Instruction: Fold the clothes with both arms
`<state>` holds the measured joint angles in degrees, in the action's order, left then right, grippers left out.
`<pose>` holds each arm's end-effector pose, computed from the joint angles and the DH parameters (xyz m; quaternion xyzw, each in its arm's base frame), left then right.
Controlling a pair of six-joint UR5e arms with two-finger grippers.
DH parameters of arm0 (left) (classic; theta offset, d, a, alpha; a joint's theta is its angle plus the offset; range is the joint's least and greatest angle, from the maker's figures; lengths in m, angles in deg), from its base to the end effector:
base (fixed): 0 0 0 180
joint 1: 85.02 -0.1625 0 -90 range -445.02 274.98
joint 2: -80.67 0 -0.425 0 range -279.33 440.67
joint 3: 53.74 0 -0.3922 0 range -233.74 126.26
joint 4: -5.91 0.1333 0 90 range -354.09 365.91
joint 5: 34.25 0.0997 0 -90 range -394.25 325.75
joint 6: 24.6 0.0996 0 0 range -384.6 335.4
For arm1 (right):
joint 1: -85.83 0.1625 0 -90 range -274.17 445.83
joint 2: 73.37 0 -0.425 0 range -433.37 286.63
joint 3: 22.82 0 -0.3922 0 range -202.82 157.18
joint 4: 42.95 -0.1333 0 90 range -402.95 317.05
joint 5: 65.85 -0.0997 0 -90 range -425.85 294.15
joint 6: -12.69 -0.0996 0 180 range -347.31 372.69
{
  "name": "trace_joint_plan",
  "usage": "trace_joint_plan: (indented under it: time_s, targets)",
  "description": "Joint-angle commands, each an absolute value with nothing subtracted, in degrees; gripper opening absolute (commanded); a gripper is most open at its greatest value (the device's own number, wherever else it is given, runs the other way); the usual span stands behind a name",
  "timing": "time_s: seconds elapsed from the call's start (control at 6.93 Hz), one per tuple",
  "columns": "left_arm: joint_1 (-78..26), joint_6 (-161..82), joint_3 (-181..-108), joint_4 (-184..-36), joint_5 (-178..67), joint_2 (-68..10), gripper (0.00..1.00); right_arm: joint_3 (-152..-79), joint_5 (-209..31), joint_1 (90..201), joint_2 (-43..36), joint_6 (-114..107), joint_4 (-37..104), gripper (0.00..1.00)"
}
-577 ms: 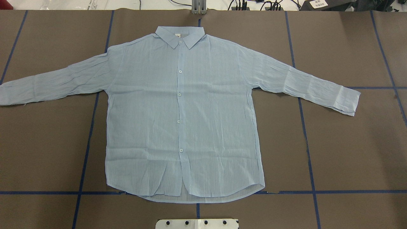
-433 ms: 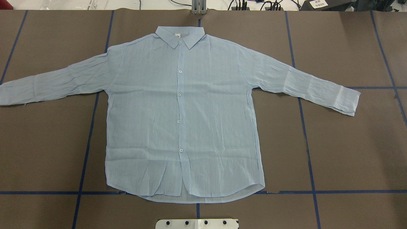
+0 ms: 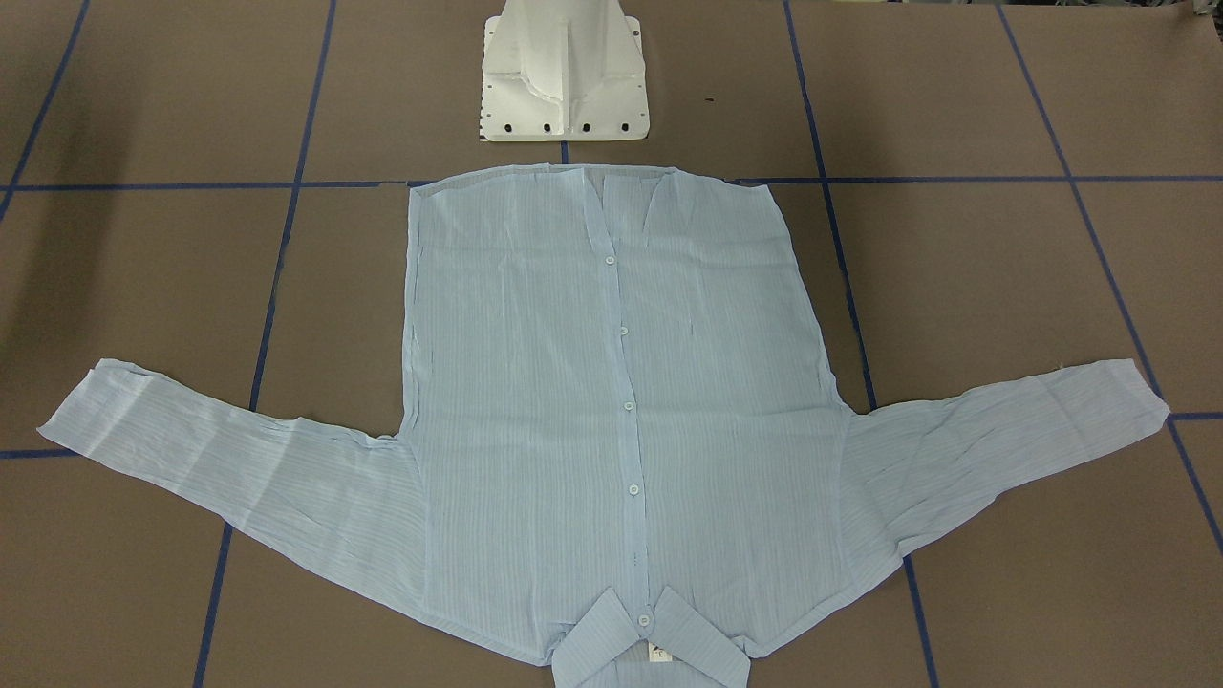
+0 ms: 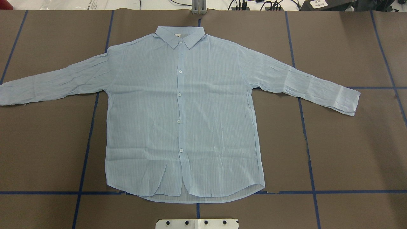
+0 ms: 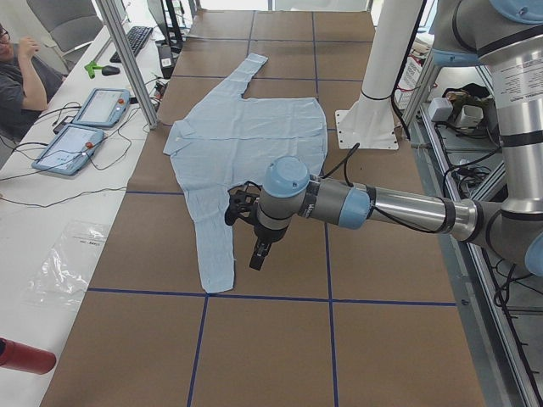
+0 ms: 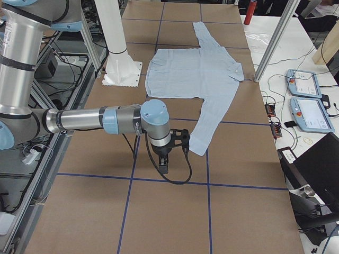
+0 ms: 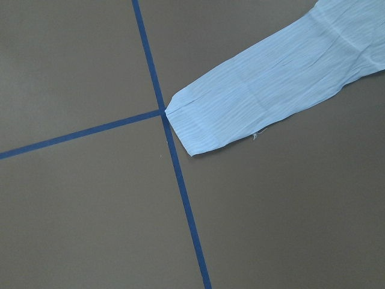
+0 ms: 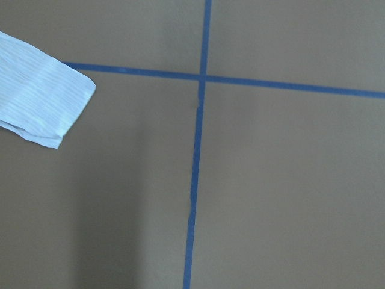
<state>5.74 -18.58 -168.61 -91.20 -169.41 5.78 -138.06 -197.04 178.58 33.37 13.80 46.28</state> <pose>-0.0679 -0.3907 0.5446 0.1577 0.3711 0.0982 0.9098 0.0857 -0.3723 0.5694 0.0874 -0.3479 -0.0151 0.9333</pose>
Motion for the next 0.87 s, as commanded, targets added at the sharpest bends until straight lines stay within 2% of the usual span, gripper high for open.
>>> trace_joint_plan:
  time_s: [0.0,0.14,0.43,0.72]
  targets:
    - [5.77,-19.24,-169.32,-98.28,-169.34,3.86,1.00,-137.96,-197.25,178.56,32.36,13.31,39.70,1.00]
    - [5.77,-19.07,-169.31,-103.55,-168.99,1.85,1.00,-134.47,-197.86,178.56,30.01,12.96,36.28,1.00]
    - [5.77,-19.15,-164.16,-109.31,-169.34,-4.29,1.00,-132.77,-200.93,178.56,28.67,12.08,35.19,1.00]
    - [5.77,-18.98,-164.21,-109.40,-169.51,-4.24,1.00,-128.23,-202.69,177.08,22.64,9.73,34.40,1.00]
